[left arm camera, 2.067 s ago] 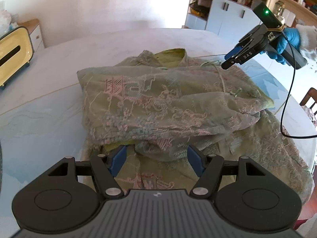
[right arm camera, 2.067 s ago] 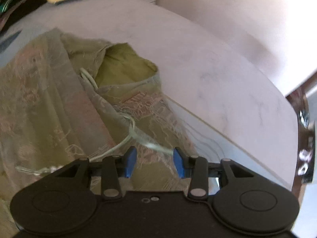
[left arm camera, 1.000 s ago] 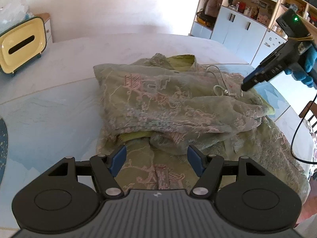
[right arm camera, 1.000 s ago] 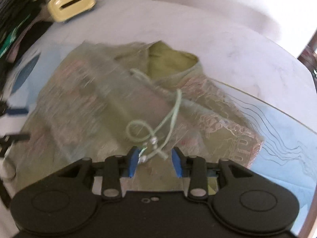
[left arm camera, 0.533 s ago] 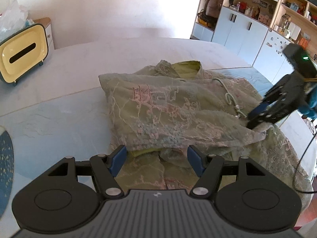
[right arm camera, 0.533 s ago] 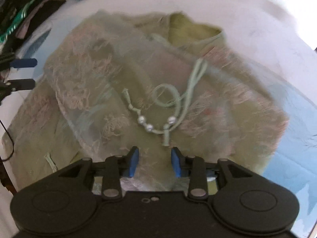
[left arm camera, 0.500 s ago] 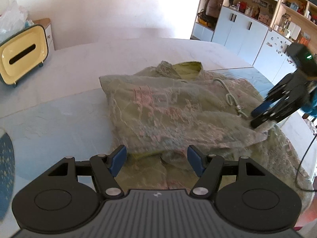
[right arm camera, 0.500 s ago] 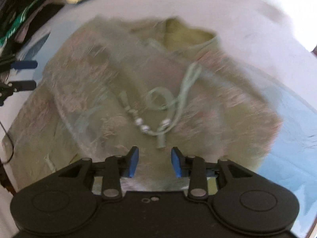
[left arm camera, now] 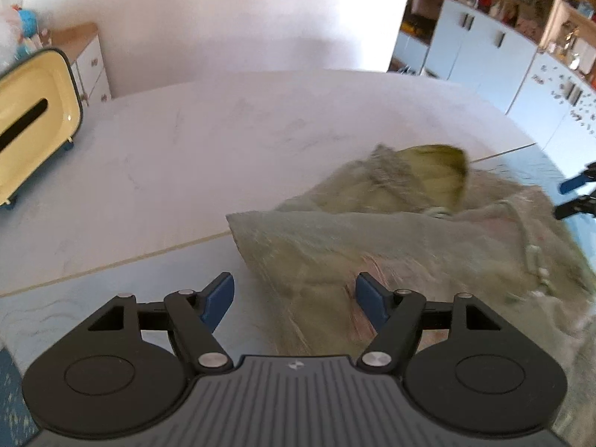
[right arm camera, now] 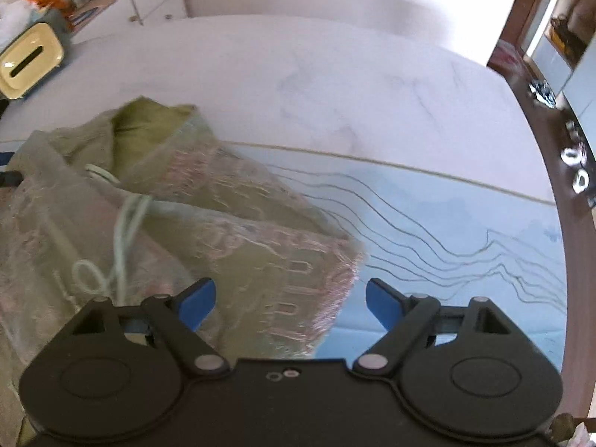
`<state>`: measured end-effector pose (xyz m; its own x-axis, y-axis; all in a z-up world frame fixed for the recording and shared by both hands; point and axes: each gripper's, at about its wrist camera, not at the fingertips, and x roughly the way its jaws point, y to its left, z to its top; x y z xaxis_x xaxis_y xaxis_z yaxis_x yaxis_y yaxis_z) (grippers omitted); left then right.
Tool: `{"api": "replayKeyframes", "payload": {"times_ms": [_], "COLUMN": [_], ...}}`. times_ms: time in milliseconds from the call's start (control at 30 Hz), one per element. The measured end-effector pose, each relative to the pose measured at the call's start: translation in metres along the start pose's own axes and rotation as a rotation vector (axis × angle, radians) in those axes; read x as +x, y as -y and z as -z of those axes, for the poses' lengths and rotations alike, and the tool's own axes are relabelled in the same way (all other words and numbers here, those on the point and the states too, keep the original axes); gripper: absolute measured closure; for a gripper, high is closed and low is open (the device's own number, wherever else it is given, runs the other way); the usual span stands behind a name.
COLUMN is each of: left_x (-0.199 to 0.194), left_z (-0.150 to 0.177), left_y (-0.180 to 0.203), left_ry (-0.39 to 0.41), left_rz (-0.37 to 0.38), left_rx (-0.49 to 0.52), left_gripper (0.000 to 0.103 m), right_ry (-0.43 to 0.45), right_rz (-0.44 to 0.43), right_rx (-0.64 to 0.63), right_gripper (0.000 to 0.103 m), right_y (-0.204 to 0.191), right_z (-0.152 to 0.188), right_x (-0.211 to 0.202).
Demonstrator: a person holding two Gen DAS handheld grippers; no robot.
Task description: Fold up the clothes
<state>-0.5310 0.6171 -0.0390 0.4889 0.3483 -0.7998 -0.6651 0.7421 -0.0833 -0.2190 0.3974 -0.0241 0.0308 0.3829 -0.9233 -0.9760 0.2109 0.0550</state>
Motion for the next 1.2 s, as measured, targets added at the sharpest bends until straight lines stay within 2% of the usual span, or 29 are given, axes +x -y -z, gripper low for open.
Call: {"api": "replayKeyframes", "payload": {"times_ms": [200, 300, 400, 500, 633, 700, 867, 1000, 1200], "left_x": [0.033, 0.035, 0.033, 0.034, 0.037, 0.043, 0.050, 0.053, 0.059], "left_z": [-0.003, 0.006, 0.009, 0.002, -0.011, -0.016, -0.033, -0.038, -0.051], "left_y": [-0.006, -0.003, -0.006, -0.006, -0.011, -0.015, -0.011, -0.005, -0.010], "left_ry": [-0.048, -0.036, -0.022, -0.054, -0.069, -0.080, -0.106, -0.121, -0.143], "left_rz": [-0.053, -0.074, -0.073, -0.066, -0.004, 0.031, 0.082, 0.106, 0.096], "left_rx": [-0.007, 0.038, 0.039, 0.031, -0.017, -0.048, -0.064, -0.012, 0.064], "left_gripper": [0.032, 0.031, 0.031, 0.031, 0.026, 0.018, 0.018, 0.018, 0.018], "right_ry": [-0.016, -0.029, -0.041, -0.020, -0.019, -0.023, -0.027, -0.059, -0.088], "right_rz": [-0.004, 0.004, 0.001, -0.018, -0.069, -0.075, -0.117, -0.111, -0.122], "right_rx": [0.006, -0.005, -0.003, 0.020, 0.071, 0.084, 0.050, -0.008, -0.070], "right_gripper": [0.000, 0.000, 0.000, 0.000, 0.000, 0.000, 0.000, 0.000, 0.000], "right_y": [0.007, 0.007, 0.009, 0.012, 0.016, 0.016, 0.010, 0.008, 0.017], "right_z": [0.003, 0.007, 0.008, 0.002, -0.007, -0.011, -0.019, -0.021, -0.030], "right_x": [0.021, 0.027, 0.031, 0.028, 0.030, 0.034, 0.035, 0.039, 0.042]}}
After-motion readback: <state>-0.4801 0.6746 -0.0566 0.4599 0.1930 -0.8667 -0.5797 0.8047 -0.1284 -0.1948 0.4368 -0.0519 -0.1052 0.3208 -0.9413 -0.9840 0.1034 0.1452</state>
